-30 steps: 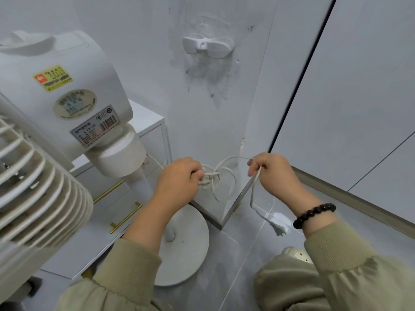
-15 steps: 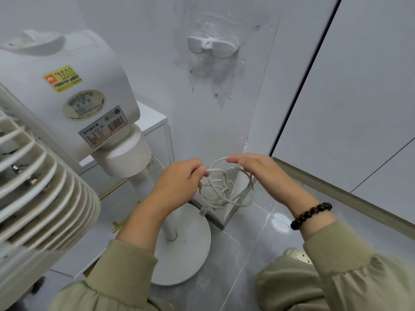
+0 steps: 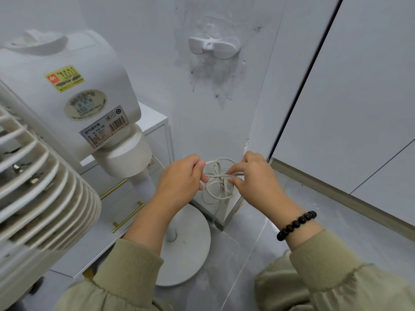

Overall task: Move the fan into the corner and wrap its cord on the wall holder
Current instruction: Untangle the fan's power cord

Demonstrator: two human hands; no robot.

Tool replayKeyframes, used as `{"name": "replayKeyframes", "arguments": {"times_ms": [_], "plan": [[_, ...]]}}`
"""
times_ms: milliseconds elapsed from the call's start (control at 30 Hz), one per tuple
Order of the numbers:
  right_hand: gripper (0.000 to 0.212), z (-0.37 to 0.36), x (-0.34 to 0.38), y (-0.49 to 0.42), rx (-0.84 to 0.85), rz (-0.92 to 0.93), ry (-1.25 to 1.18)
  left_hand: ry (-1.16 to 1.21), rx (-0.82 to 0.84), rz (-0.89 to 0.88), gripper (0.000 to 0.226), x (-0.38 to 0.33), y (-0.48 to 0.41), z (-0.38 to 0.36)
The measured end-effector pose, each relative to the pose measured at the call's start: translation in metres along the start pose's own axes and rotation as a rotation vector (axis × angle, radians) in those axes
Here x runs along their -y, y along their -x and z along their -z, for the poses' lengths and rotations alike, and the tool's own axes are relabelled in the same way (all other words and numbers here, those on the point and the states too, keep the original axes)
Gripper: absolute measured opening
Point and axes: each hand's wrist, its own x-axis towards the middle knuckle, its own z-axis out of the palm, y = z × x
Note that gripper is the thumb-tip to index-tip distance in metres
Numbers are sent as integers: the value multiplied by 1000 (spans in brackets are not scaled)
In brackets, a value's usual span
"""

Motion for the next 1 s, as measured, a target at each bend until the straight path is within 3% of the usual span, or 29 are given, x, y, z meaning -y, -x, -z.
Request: {"name": "replayKeyframes", "arguments": {"times_ms": [233, 500, 633, 767, 1000], "plan": [[20, -1, 3, 1, 91, -88, -154, -33, 27, 11, 31, 1, 0, 1], [6, 1, 11, 1, -93, -101, -390, -182, 56, 19, 29, 3, -3, 2], [31, 4, 12, 1, -65, -173, -653, -264, 20, 2, 25, 8, -6, -1], [34, 9, 9, -2, -26, -263, -967, -135, -37, -25, 23, 9, -8, -2], [37, 8, -14, -6, -210, -99, -375, -41, 45, -148, 33, 5, -3, 4]]}}
